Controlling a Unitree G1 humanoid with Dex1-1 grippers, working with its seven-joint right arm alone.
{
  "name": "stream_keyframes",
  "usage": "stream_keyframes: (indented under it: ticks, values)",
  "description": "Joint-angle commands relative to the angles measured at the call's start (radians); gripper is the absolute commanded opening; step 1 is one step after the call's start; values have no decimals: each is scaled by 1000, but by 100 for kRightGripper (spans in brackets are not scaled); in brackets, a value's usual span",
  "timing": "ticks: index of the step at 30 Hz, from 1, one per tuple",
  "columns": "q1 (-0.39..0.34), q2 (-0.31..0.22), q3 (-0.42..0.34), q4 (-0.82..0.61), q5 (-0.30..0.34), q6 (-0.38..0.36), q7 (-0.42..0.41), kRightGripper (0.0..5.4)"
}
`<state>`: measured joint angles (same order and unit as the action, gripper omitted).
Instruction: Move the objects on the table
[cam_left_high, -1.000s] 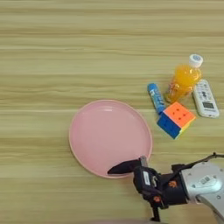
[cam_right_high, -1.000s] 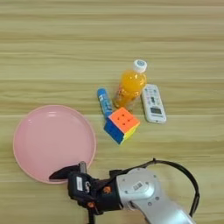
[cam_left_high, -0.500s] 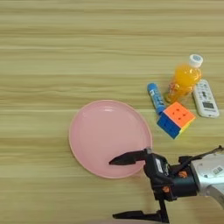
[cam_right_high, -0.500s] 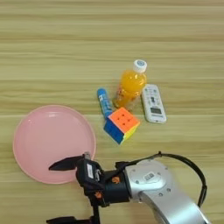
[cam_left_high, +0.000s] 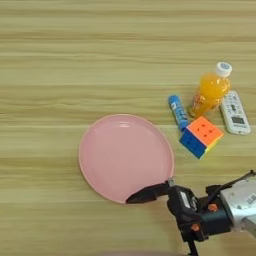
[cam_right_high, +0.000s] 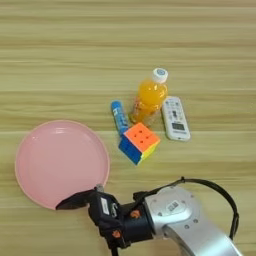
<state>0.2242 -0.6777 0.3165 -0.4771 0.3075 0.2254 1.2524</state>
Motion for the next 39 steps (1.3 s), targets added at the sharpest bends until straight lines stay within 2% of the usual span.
stream_keyframes:
  ticks: [1, 5, 9, 12, 16, 24, 30, 34, 39]
  values:
    - [-43, 14, -38, -1, -14, -44, -70, 537]
    - [-80, 66, -57, 26, -22, -42, -142, 537]
    - [-81, 71, -53, 30, -32, -48, -158, 537]
    - [-81, 71, -73, 26, -6, -42, -156, 537]
    - [-144, 112, -157, 61, 25, -30, -222, 537]
    - [-309, 240, -354, 152, 87, 17, -468, 537]
    - [-427, 327, -478, 217, 61, -69, -666, 537]
    - [-459, 358, -521, 227, 54, -146, -732, 537]
    - [-502, 369, -575, 271, 18, -226, -821, 537]
